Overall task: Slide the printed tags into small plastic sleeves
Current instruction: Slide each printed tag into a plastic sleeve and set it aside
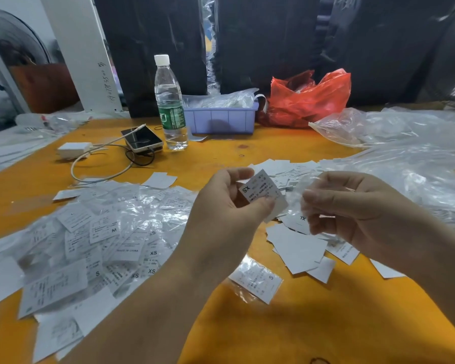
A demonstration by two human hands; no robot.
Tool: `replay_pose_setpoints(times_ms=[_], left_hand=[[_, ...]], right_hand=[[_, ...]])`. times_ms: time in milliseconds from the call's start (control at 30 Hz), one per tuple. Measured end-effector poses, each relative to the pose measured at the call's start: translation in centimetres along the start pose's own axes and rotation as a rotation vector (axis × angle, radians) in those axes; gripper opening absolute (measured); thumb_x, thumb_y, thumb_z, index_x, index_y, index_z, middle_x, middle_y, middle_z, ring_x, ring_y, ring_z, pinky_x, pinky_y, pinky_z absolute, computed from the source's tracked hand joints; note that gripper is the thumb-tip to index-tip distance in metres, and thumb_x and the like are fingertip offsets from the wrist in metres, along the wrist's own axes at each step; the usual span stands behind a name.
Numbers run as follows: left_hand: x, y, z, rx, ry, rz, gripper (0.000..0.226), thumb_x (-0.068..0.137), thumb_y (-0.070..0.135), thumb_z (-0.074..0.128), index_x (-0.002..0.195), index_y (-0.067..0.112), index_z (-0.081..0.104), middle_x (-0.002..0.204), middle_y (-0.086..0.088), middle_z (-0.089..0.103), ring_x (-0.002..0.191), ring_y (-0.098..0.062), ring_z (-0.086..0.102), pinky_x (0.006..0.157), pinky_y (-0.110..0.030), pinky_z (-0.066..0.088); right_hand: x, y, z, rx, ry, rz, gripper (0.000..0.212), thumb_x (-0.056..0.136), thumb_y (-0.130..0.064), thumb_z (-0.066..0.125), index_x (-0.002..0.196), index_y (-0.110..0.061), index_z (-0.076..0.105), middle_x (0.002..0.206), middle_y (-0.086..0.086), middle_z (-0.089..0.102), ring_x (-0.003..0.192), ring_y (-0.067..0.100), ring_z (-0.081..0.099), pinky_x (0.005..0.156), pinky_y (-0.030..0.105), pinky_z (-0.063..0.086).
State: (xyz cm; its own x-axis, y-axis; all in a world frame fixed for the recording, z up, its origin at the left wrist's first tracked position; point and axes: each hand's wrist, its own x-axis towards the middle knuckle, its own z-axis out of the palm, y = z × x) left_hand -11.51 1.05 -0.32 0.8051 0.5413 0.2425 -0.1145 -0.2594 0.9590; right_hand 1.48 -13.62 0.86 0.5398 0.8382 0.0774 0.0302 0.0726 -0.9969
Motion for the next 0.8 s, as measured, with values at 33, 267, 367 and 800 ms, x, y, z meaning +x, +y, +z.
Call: replay_pose_setpoints(times_ms=[33, 267, 367, 800], left_hand=[[0.09, -0.02, 0.00, -0.016, -0.012, 0.002, 0.021, 0.085, 0.013, 0.072, 0.095, 0.030, 0.065, 0.076, 0.011, 0.072, 0.065, 0.004, 0.064, 0.056, -0.007, 0.046], [0.38, 0.13, 0.07, -0.224, -0.079, -0.077, 0.008, 0.071, 0.026, 0.065, 0.071, 0.030, 0.073, 0.084, 0.000, 0.074, 0.079, -0.012, 0.065, 0.077, -0.031, 0.055], [0.46, 0.13, -0.05, -0.270, -0.109, -0.100, 0.005, 0.074, 0.022, 0.070, 0.078, 0.020, 0.072, 0.084, -0.006, 0.074, 0.072, -0.014, 0.068, 0.068, -0.030, 0.058], [-0.13, 0.32, 0.39, 0.069, -0.121, 0.068, 0.013, 0.075, 0.037, 0.064, 0.084, 0.032, 0.072, 0.091, 0.011, 0.071, 0.083, -0.007, 0.066, 0.073, -0.028, 0.055]], right_hand=[[0.06, 0.07, 0.04, 0.005, 0.003, 0.011, 0.010, 0.069, -0.019, 0.073, 0.071, -0.009, 0.070, 0.073, 0.009, 0.066, 0.064, 0.018, 0.062, 0.060, 0.026, 0.055], [0.01, -0.27, -0.22, 0.083, 0.005, 0.019, 0.007, 0.070, -0.012, 0.071, 0.075, -0.008, 0.069, 0.077, 0.016, 0.066, 0.064, 0.021, 0.062, 0.061, 0.031, 0.057], [-0.13, -0.45, -0.28, 0.086, -0.008, -0.008, 0.007, 0.069, -0.013, 0.071, 0.074, -0.008, 0.069, 0.071, 0.013, 0.065, 0.060, 0.019, 0.060, 0.056, 0.028, 0.055], [-0.44, -0.41, 0.14, -0.349, -0.077, -0.037, 0.006, 0.080, -0.005, 0.070, 0.083, -0.007, 0.075, 0.067, 0.000, 0.066, 0.059, 0.009, 0.054, 0.055, 0.025, 0.044]])
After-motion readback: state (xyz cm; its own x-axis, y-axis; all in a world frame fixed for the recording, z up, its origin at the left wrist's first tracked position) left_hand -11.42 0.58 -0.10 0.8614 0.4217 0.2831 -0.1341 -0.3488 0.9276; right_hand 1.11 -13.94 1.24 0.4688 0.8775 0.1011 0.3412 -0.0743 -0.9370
